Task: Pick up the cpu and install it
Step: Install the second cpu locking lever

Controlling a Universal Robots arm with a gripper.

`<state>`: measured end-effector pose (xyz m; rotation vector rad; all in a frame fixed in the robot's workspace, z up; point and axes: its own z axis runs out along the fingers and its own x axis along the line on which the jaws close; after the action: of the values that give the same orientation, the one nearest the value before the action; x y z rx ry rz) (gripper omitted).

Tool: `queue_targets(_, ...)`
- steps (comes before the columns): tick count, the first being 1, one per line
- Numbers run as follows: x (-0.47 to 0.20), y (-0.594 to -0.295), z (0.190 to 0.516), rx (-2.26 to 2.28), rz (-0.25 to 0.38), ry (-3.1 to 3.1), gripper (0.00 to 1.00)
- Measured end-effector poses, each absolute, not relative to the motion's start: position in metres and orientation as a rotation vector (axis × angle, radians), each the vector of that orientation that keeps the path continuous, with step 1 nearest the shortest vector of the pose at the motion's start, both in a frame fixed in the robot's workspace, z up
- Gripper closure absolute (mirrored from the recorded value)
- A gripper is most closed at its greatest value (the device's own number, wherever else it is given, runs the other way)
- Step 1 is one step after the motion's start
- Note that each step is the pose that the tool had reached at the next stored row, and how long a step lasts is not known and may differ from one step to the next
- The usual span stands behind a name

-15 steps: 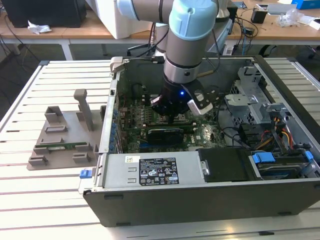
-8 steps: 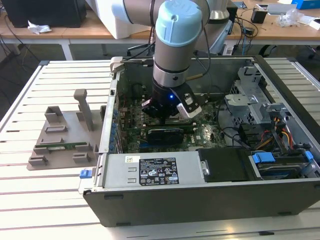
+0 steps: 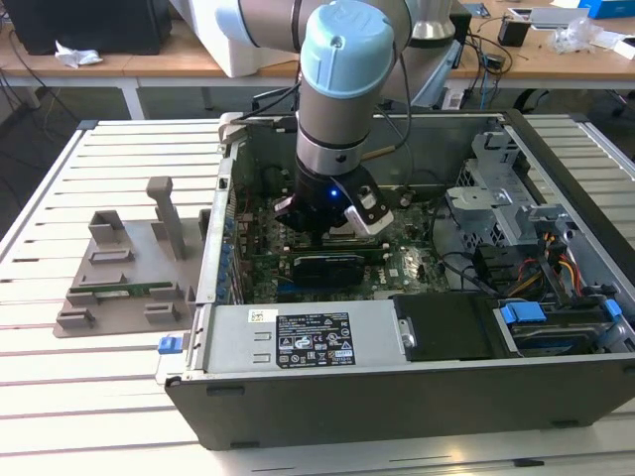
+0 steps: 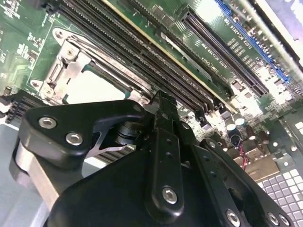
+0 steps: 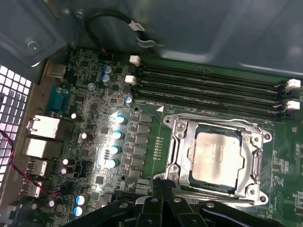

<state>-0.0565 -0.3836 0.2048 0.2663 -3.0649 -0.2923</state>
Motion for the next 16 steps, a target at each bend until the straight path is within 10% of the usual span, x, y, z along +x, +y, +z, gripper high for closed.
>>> queue_targets(16,-0.0579,-0.3797,0.2056,0.383,-0.327,-3.045,0.89)
